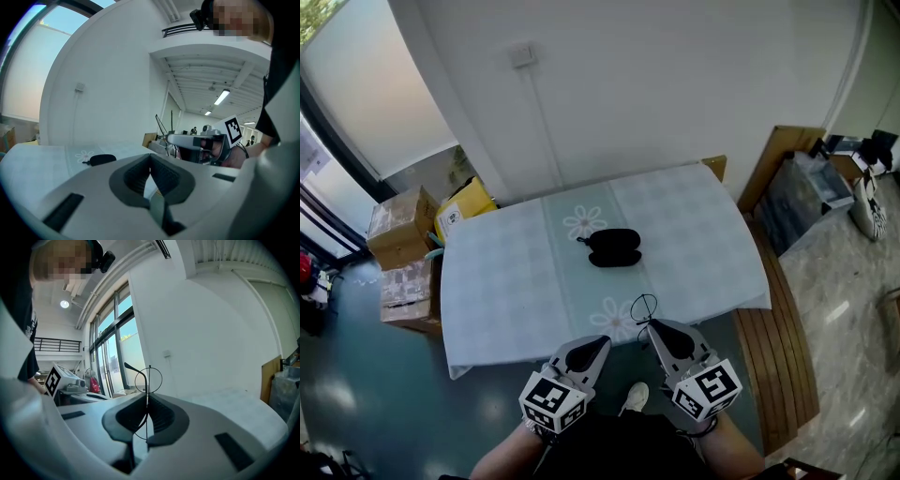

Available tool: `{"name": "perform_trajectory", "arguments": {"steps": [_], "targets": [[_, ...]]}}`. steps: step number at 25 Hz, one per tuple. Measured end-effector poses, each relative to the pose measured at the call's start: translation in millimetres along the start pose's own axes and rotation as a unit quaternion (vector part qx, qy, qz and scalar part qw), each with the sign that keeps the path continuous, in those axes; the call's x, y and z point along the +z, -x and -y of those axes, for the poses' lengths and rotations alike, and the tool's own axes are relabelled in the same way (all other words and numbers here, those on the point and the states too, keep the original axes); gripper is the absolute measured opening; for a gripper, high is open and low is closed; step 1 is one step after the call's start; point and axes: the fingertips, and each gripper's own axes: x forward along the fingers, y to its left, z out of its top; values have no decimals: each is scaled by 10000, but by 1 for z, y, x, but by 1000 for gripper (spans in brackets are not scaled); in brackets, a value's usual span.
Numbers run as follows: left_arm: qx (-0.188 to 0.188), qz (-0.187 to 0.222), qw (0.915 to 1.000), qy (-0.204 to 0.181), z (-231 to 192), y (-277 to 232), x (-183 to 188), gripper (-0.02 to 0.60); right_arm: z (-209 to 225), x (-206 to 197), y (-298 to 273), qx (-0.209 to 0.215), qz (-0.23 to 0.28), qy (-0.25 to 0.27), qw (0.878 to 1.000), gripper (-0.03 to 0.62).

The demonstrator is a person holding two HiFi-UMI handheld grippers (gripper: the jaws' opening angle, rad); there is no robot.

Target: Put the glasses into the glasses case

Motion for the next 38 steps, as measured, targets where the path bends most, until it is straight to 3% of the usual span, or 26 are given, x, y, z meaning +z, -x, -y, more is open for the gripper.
{"name": "perform_trajectory", "arguments": {"steps": [13,38], "targets": [[126,-52,9999,35,3,-10,5,26,19,-1,0,80,-122,-104,9998,32],[-500,-79,9987,86,-120,-26,33,26,41,15,-123,-678,-287,56,9973,32]]}}
